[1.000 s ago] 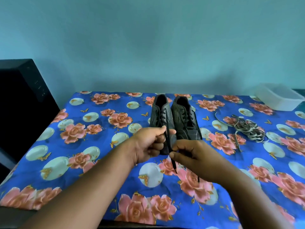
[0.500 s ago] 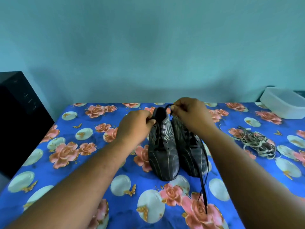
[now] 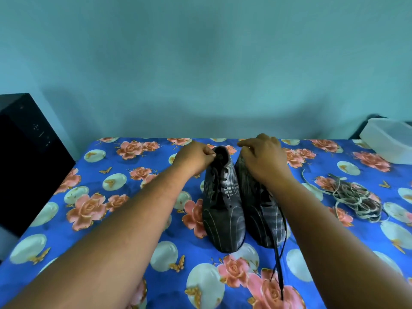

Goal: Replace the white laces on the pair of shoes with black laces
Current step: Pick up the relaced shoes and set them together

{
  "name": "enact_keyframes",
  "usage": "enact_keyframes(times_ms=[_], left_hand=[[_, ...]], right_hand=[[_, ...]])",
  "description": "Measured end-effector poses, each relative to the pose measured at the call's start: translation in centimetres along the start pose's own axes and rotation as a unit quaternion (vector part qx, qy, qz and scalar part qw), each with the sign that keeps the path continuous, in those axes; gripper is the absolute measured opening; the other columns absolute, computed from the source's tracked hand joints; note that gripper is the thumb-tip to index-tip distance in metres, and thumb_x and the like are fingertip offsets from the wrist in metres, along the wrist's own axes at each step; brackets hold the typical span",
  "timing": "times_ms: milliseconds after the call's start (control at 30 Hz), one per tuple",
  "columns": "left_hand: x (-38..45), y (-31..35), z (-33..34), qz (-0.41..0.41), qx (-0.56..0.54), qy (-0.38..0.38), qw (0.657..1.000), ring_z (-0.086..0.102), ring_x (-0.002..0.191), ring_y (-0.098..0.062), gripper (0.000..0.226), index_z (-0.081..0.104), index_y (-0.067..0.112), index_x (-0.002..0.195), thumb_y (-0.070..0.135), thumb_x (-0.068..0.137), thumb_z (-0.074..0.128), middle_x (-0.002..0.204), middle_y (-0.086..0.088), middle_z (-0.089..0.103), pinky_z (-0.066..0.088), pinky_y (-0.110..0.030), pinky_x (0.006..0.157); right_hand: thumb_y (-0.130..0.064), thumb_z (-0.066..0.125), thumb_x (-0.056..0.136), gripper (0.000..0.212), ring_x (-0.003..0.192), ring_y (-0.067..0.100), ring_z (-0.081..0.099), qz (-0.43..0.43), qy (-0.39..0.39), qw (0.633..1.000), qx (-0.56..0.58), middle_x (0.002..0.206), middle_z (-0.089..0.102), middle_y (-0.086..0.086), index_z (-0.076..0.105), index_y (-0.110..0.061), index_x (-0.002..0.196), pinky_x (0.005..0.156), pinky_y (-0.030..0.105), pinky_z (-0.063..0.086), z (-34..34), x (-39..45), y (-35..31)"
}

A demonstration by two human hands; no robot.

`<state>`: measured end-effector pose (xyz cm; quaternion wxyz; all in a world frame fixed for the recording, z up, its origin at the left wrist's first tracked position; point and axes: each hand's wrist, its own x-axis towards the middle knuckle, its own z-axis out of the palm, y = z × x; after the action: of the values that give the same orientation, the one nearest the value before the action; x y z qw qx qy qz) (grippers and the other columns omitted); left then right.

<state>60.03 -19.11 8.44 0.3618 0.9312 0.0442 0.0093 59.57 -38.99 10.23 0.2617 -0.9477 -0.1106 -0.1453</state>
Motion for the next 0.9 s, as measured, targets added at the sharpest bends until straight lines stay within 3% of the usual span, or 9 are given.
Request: enact_keyframes(times_ms=[100, 167, 233, 300, 400, 533, 633, 767, 900], left_hand=[[-0.7, -0.2, 0.1, 0.018, -0.027, -0.052, 0.998, 0.058, 0.085, -0.020, 0.020, 0.070, 0.022, 0.097, 0.019, 0.103, 0.051, 0.093, -0.003, 0.063, 0.043, -0.031, 0.072], [-1.3, -0.2, 0.4, 0.021, -0.071, -0.016, 0.997, 0.061, 0.102, -0.016, 0.025, 0.073, 0.018, 0.112, 0.018, 0.106, 0.048, 0.111, 0.002, 0.067, 0.047, -0.033, 0.090], [-2.5, -0.1, 0.9, 0.034, -0.086, 0.052, 0.994, 0.065, 0.108, -0.022, 0.027, 0.070, 0.014, 0.123, 0.018, 0.106, 0.050, 0.123, -0.004, 0.070, 0.049, -0.035, 0.096], [-4.5, 0.1, 1.8, 0.067, -0.087, 0.100, 0.989, 0.065, 0.100, -0.017, 0.024, 0.071, 0.018, 0.122, 0.021, 0.103, 0.056, 0.116, -0.007, 0.069, 0.049, -0.030, 0.090], [-8.8, 0.9, 3.3, 0.139, -0.100, 0.143, 0.975, 0.055, 0.078, 0.009, 0.014, 0.074, 0.019, 0.109, 0.019, 0.099, 0.064, 0.094, 0.008, 0.062, 0.039, -0.011, 0.073], [-14.5, 2.3, 6.0, 0.179, -0.131, 0.100, 0.970, 0.063, 0.079, 0.002, 0.013, 0.077, 0.021, 0.100, 0.027, 0.096, 0.065, 0.090, 0.012, 0.071, 0.051, -0.022, 0.073], [-18.0, 3.1, 7.7, 0.152, -0.164, 0.038, 0.974, 0.070, 0.082, -0.006, 0.012, 0.077, 0.023, 0.098, 0.027, 0.098, 0.066, 0.088, 0.010, 0.075, 0.056, -0.032, 0.075], [-19.9, 3.5, 9.2, 0.065, -0.210, -0.003, 0.976, 0.071, 0.068, -0.018, 0.011, 0.075, 0.027, 0.094, 0.028, 0.099, 0.065, 0.080, 0.003, 0.075, 0.057, -0.039, 0.059], [-20.1, 3.9, 10.2, 0.028, -0.213, -0.037, 0.976, 0.059, 0.052, 0.002, 0.012, 0.076, 0.026, 0.096, 0.027, 0.099, 0.065, 0.060, 0.020, 0.064, 0.043, -0.017, 0.049]], right_hand=[[-0.035, 0.059, 0.095, 0.024, 0.102, 0.032, 0.057, 0.003, 0.005, 1.000, 0.016, 0.101, 0.065, 0.004, 0.073, -0.029, 0.113, 0.085, 0.040, 0.045, -1.7, -4.5, 1.6], [-0.046, 0.062, 0.094, 0.031, 0.097, 0.032, 0.058, 0.037, -0.016, 0.999, 0.009, 0.096, 0.063, 0.003, 0.066, -0.024, 0.115, 0.080, 0.040, 0.045, -1.9, -7.8, 2.7], [-0.060, 0.063, 0.090, 0.045, 0.095, 0.031, 0.058, 0.070, -0.032, 0.997, 0.002, 0.093, 0.062, 0.001, 0.056, -0.021, 0.111, 0.074, 0.039, 0.041, -1.9, -10.9, 3.4], [-0.075, 0.057, 0.082, 0.060, 0.096, 0.032, 0.060, 0.099, -0.061, 0.993, -0.027, 0.095, 0.064, 0.002, 0.048, -0.021, 0.106, 0.075, 0.040, 0.043, -2.0, -13.4, 3.9], [-0.092, 0.041, 0.069, 0.078, 0.101, 0.032, 0.060, 0.137, -0.106, 0.982, -0.076, 0.100, 0.064, 0.005, 0.043, -0.021, 0.101, 0.081, 0.045, 0.048, -1.8, -16.0, 4.4], [-0.096, 0.032, 0.066, 0.093, 0.113, 0.031, 0.060, 0.171, -0.134, 0.970, -0.106, 0.114, 0.064, 0.007, 0.052, -0.018, 0.113, 0.089, 0.044, 0.049, -1.8, -17.7, 5.2], [-0.090, 0.047, 0.075, 0.078, 0.108, 0.025, 0.063, 0.177, -0.168, 0.965, -0.097, 0.106, 0.069, 0.000, 0.062, -0.024, 0.113, 0.087, 0.041, 0.050, -2.1, -18.3, 5.9], [-0.080, 0.061, 0.077, 0.058, 0.101, 0.021, 0.063, 0.186, -0.161, 0.968, -0.051, 0.092, 0.060, -0.010, 0.056, -0.029, 0.104, 0.085, 0.040, 0.048, -2.2, -19.4, 6.9], [-0.075, 0.069, 0.075, 0.072, 0.117, 0.026, 0.059, 0.197, -0.135, 0.971, -0.025, 0.122, 0.064, -0.002, 0.051, -0.027, 0.126, 0.091, 0.041, 0.045, -1.5, -19.3, 7.6]])
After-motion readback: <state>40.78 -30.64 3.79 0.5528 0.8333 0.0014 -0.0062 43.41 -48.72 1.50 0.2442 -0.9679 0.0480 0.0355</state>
